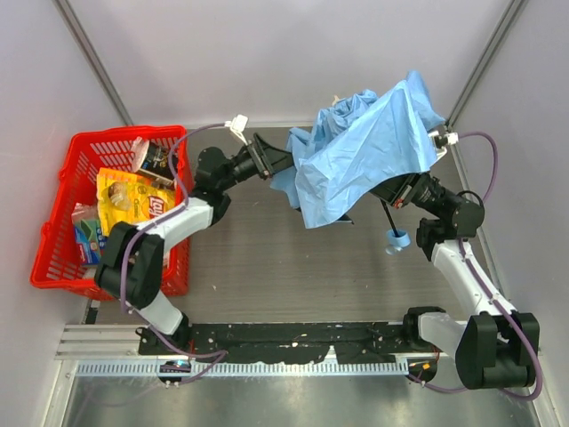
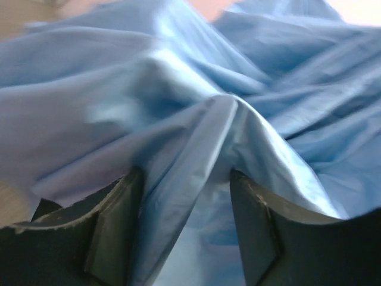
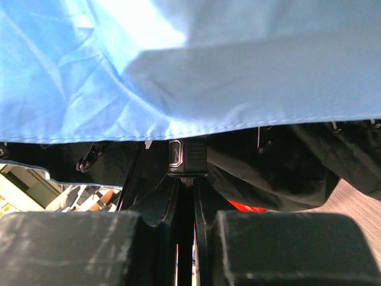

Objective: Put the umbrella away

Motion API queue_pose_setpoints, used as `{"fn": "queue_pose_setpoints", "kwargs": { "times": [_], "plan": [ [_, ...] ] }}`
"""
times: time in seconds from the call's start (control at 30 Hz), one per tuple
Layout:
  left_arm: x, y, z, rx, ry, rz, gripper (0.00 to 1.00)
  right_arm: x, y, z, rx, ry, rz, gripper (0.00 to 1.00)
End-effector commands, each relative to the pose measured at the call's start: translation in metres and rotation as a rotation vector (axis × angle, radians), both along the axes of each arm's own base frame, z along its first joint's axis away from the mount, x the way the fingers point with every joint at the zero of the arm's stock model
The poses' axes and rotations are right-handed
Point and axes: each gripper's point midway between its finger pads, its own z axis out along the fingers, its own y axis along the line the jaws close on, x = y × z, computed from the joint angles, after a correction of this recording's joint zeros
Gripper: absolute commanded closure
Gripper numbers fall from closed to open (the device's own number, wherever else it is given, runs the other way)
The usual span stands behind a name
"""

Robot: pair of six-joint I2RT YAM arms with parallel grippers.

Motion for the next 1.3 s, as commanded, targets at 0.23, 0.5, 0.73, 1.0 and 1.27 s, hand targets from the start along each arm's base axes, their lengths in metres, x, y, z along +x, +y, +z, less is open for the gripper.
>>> {"fn": "queue_pose_setpoints", "kwargs": {
  "times": [0.23, 0.5, 0.73, 1.0, 1.27],
  "plan": [
    [-0.150, -0.071, 0.161, -0.309, -0.440, -0.427, 0.46, -0.047, 0.002, 0.028, 0.029, -0.467, -0.025, 0.99],
    [-0.119, -0.016, 0.069, 0.142, -0.265, -0.107, 0.01, -0.033, -0.004, 0.016, -0.048, -0.641, -0.241, 0.99],
    [-0.112, 0.076, 0.062, 0.320, -0.257, 0.237, 0.00, -0.031, -0.004, 0.010, -0.098, -0.747, -0.283, 0.99],
    [-0.162, 0.057, 0.185, 0.058, -0.524, 0.034, 0.00, -0.041, 0.006, 0.007, -0.095, -0.729, -0.188, 0.99],
    [-0.136, 0.033, 0.204, -0.016, -0.431, 0.097, 0.00, -0.046, 0.007, 0.014, -0.097, -0.734, -0.180, 0.99]
  ]
}}
